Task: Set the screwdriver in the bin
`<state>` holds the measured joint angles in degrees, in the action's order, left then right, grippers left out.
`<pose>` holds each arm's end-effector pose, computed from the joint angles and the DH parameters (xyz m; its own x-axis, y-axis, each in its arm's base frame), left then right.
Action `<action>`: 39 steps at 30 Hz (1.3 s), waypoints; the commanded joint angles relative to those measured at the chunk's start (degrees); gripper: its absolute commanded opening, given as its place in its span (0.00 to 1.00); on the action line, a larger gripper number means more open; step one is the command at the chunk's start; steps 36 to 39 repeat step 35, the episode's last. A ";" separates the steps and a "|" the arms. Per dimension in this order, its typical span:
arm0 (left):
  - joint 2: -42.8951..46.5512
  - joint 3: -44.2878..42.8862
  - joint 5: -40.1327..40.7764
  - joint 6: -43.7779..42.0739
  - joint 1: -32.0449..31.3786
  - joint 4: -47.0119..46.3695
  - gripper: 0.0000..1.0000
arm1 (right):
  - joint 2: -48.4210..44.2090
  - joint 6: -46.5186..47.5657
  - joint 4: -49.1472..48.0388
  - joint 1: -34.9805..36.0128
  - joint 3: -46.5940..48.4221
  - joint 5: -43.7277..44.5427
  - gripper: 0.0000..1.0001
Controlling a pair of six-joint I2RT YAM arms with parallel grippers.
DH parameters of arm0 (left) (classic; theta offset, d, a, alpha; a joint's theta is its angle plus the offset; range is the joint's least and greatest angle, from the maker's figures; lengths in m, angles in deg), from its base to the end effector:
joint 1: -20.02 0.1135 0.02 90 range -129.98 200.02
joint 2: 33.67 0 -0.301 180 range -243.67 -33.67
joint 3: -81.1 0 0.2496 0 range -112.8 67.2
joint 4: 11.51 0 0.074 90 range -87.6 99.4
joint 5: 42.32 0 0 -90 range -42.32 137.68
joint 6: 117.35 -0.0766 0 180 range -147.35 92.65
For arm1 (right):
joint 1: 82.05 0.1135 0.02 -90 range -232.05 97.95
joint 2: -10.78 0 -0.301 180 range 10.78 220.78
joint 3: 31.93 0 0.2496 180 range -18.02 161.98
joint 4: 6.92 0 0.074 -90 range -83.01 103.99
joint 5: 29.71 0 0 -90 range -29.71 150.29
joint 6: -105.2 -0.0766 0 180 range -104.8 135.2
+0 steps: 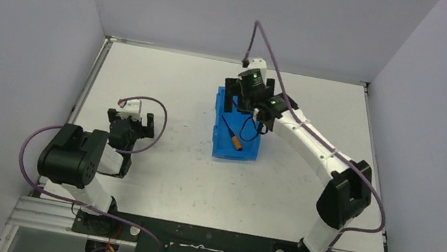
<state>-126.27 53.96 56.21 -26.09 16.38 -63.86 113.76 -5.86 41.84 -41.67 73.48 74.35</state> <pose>0.2833 -0.0066 0.1532 -0.2245 -0.0075 -0.9744 -0.0863 0.9962 0.0122 0.3468 0.2705 0.3101 -0.6941 -0.1327 -0.7075 -0.2692 0.9594 0.0841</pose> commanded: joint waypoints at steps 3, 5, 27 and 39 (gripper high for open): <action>0.26 -1.27 -0.09 0.25 0.21 -3.27 0.97 | -13.95 -0.28 -6.30 -8.11 -6.94 4.00 1.00; 0.31 -1.27 -0.13 0.25 0.21 -3.33 0.97 | -18.35 -0.13 -9.97 -11.29 -12.68 5.08 1.00; 0.30 -1.27 -0.03 0.24 0.21 -3.27 0.97 | -51.34 3.29 -63.26 -32.38 -78.36 -0.87 1.00; 0.30 -1.27 0.69 0.45 0.21 -3.09 0.97 | -51.56 3.94 -65.82 -32.34 -79.38 -2.49 1.00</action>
